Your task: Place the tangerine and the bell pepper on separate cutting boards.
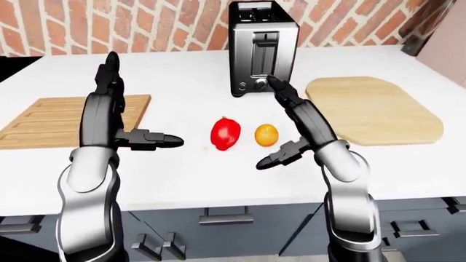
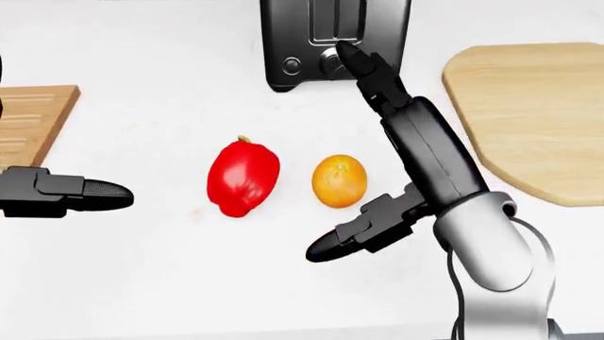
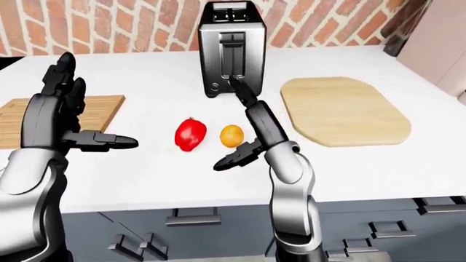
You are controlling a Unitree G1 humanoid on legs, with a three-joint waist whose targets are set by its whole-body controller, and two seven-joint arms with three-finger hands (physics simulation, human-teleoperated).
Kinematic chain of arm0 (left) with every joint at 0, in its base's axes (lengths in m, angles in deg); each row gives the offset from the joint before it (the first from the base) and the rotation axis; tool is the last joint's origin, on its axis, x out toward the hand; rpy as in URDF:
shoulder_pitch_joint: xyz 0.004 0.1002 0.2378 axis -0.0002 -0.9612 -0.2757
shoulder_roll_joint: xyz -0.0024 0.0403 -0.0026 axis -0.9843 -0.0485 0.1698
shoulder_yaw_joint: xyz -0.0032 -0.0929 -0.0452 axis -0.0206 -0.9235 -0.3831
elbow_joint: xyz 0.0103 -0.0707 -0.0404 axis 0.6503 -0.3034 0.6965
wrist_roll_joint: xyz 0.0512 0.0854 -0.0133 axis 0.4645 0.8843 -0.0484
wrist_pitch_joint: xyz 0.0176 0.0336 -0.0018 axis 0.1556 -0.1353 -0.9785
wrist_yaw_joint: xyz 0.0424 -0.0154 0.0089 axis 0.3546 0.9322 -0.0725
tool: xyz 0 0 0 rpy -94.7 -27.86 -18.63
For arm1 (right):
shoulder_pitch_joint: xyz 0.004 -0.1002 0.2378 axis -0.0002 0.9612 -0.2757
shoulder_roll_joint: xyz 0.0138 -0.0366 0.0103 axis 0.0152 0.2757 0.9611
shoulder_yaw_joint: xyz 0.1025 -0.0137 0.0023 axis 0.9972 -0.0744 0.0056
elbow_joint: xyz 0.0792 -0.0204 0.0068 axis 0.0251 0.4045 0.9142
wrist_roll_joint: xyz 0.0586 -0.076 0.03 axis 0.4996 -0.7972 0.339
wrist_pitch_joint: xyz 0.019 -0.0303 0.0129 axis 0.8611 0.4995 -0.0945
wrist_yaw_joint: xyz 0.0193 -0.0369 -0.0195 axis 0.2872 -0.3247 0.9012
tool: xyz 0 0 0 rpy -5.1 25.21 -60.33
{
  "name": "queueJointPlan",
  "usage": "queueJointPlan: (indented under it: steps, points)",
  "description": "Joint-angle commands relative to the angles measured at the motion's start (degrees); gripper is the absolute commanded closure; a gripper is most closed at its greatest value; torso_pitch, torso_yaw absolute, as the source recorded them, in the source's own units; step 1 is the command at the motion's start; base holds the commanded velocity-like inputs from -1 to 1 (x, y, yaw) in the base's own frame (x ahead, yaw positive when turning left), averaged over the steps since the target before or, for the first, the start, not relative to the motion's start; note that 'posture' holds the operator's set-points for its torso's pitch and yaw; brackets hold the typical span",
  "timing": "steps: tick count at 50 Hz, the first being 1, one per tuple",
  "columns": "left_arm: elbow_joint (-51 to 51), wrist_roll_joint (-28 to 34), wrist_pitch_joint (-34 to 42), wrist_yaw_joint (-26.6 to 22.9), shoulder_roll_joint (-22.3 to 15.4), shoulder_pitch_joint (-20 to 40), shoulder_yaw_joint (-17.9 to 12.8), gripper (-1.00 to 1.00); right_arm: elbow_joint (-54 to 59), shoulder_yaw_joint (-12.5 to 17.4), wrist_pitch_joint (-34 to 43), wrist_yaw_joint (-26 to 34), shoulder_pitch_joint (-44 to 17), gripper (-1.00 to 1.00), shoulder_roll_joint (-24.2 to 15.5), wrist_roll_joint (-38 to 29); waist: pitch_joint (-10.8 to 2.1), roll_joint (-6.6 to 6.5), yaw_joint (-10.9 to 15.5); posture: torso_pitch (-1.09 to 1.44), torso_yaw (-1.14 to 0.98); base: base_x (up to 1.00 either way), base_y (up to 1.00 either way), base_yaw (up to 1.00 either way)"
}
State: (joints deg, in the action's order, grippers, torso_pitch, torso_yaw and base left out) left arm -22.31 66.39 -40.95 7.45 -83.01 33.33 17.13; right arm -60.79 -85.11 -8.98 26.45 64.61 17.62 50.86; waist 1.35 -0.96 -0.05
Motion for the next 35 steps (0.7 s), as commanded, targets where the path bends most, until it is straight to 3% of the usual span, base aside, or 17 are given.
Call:
queueJointPlan:
  steps: [1, 12, 35]
  points:
    - [2.00, 0.22, -1.62, 0.33, -0.63, 1.23, -0.61, -1.00, -1.95, 0.17, -1.36, -0.63, -1.47, -0.76, -0.12, 0.06, -1.29, -0.20, 0.01, 0.00, 0.00, 0.00, 0.00, 0.00]
    - [1.90, 0.10, -2.20, 0.31, -0.43, 0.58, -0.75, -1.00, -1.42, 0.76, -2.16, -1.20, -0.41, -0.51, -0.39, 1.08, -1.29, -0.17, 0.01, 0.00, 0.00, 0.00, 0.00, 0.00]
    - [1.91, 0.02, -1.39, 0.13, -0.98, 1.58, -0.86, -1.00, 3.32, 2.58, -4.59, -4.80, 0.45, -0.39, -1.92, 5.69, -1.27, -0.01, 0.03, 0.00, 0.00, 0.00, 0.00, 0.00]
